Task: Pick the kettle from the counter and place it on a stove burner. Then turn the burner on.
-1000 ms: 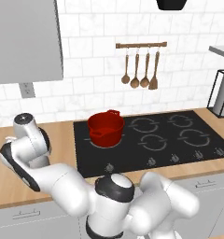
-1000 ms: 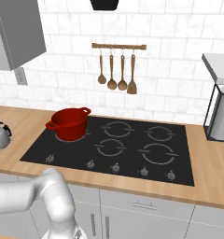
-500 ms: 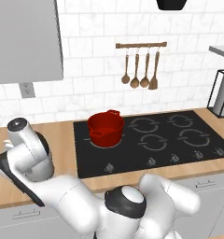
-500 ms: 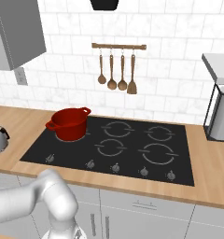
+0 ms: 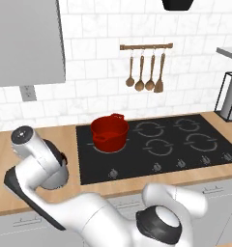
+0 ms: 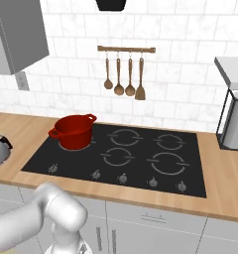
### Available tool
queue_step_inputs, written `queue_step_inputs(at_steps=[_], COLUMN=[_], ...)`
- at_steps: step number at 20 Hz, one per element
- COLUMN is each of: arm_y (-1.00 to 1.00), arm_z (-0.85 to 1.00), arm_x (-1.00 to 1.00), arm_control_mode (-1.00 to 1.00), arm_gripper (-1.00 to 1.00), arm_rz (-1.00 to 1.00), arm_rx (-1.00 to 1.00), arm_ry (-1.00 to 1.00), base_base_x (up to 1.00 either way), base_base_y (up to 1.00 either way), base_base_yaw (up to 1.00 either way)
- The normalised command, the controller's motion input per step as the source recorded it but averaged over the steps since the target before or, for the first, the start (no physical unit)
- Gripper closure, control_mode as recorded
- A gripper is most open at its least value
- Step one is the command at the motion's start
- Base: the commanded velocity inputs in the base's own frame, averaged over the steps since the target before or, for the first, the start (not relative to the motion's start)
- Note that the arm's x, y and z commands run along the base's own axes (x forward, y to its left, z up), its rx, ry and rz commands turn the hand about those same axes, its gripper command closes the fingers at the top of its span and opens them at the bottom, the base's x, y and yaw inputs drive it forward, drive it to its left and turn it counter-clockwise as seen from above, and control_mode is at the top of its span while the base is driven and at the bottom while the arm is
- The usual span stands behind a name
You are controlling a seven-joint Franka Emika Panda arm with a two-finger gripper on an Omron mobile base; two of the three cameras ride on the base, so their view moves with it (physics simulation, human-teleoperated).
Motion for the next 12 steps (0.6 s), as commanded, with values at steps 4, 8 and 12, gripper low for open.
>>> queue_step_inputs(at_steps=[4, 8, 12], arm_y=[-0.72, -0.76, -0.91], arm_z=[0.24, 0.28, 0.28], arm_x=[-0.19, -0.05, 0.00], arm_control_mode=[-1.00, -1.00, -1.00], arm_gripper=[1.00, 1.00, 1.00], arm_rz=[-0.17, -0.18, -0.17], arm_rx=[0.00, 0.00, 0.01], arm_ry=[-0.04, -0.01, 0.00], base_base_x=[0.00, 0.00, 0.00], base_base_y=[0.00, 0.00, 0.00], base_base_yaw=[0.00, 0.00, 0.00])
